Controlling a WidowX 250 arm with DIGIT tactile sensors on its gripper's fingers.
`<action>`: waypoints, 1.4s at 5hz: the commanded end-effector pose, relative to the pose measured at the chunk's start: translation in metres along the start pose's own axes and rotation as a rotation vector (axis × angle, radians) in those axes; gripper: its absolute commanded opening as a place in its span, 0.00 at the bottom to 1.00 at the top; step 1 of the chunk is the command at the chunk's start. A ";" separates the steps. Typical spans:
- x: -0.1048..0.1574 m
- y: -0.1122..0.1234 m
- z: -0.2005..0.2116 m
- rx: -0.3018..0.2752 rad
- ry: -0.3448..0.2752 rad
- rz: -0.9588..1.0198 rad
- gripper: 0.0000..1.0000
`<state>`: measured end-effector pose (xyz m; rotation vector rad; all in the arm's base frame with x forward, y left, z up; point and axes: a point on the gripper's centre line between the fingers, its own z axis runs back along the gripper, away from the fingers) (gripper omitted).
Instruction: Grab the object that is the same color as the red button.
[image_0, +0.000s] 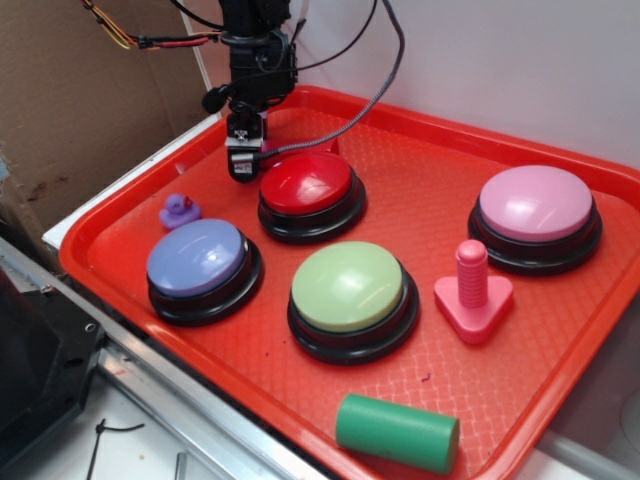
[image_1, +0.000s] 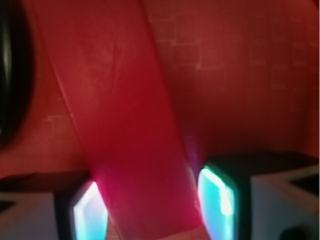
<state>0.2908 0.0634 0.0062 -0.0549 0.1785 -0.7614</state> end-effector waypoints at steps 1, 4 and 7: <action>0.004 -0.021 0.039 0.001 -0.065 -0.036 0.00; -0.006 -0.078 0.097 -0.062 -0.161 -0.036 0.00; -0.006 -0.079 0.084 -0.127 -0.148 0.180 0.00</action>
